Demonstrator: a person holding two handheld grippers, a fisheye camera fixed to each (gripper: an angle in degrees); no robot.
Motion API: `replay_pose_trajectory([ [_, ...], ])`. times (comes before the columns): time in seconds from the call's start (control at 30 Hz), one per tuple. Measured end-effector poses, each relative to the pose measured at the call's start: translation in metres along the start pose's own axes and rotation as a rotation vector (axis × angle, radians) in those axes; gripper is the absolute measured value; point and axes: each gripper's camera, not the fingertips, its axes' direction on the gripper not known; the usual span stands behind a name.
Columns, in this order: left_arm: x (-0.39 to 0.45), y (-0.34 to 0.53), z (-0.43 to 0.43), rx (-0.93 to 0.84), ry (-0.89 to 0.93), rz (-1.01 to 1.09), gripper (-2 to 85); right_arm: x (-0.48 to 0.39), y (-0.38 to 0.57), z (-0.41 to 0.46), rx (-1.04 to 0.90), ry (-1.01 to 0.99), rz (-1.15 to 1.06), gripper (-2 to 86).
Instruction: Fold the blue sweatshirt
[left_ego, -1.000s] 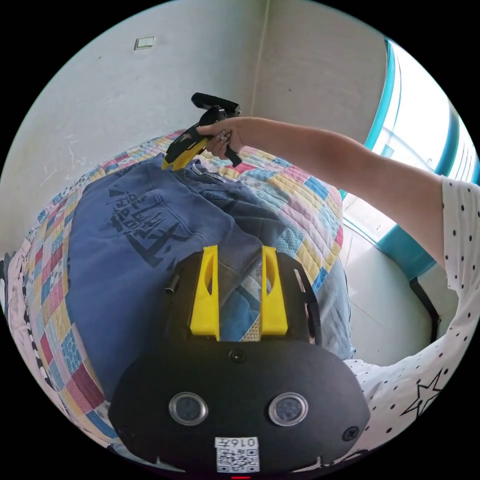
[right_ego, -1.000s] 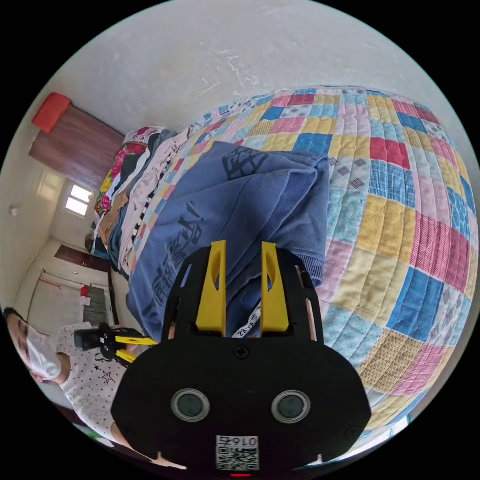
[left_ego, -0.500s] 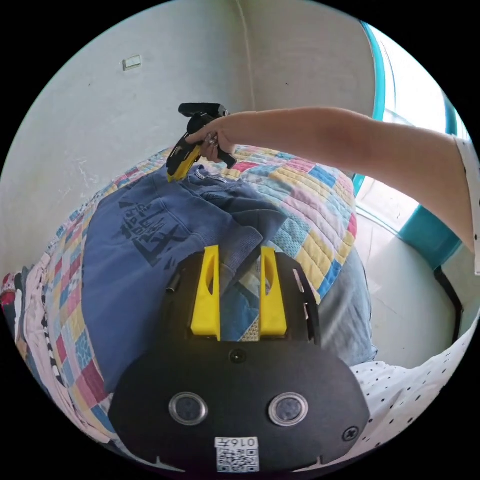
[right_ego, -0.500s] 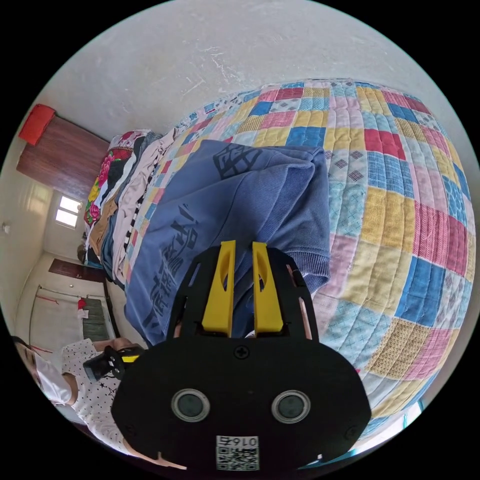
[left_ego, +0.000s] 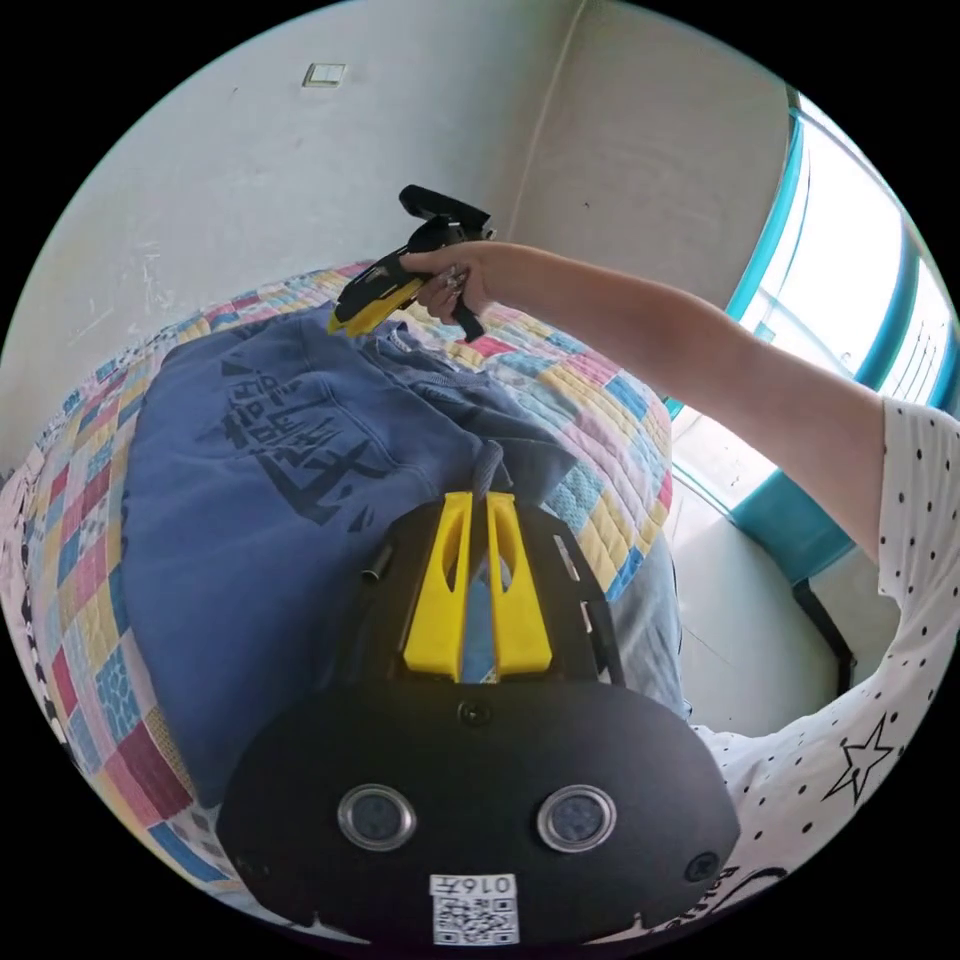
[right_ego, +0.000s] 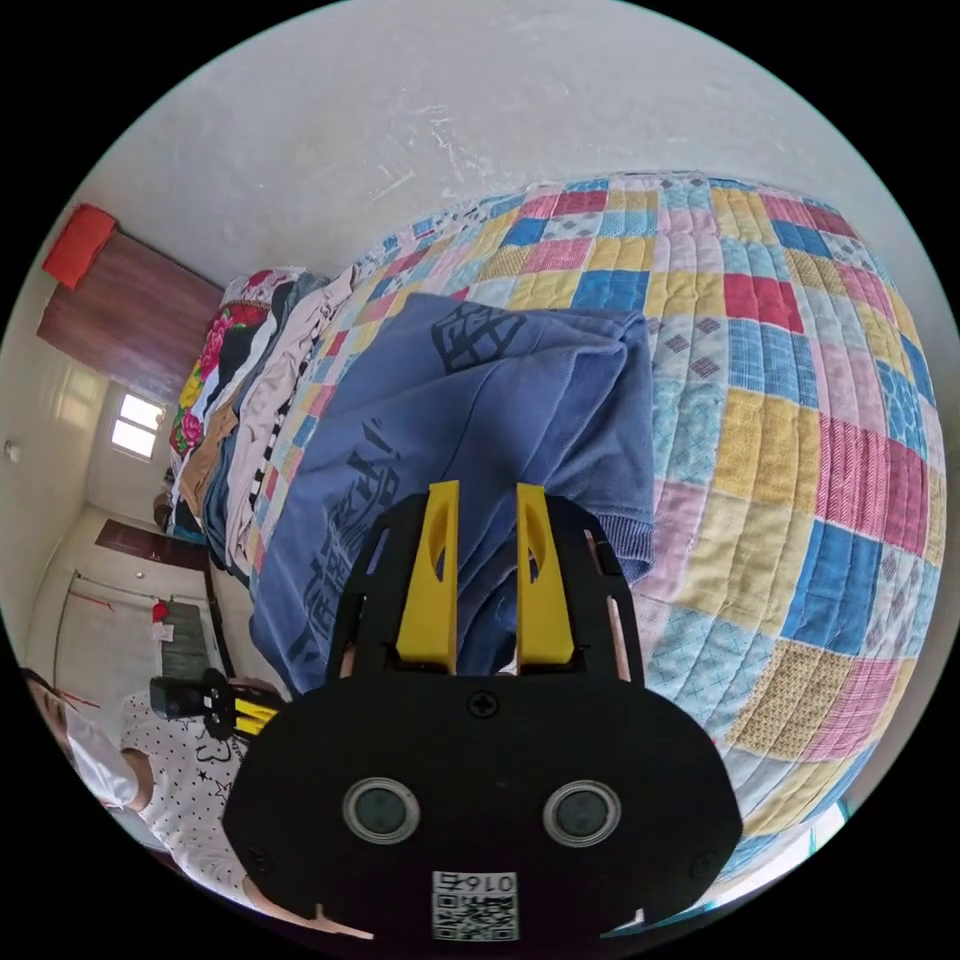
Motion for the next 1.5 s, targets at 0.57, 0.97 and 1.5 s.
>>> replay_pose_trajectory([
  [0.57,-0.021,-0.006,-0.049,0.119,0.094,-0.028,-0.8,0.031,-0.024,0.001,0.041,-0.082,0.135,10.1],
  [0.97,0.005,-0.021,-0.033,0.044,0.047,0.046,-0.8,-0.019,-0.009,-0.023,0.075,0.062,0.021,1.1],
  [1.5,0.027,-0.059,0.025,-0.068,0.061,0.079,-0.7,-0.054,0.012,-0.03,0.022,0.261,0.011,0.7],
])
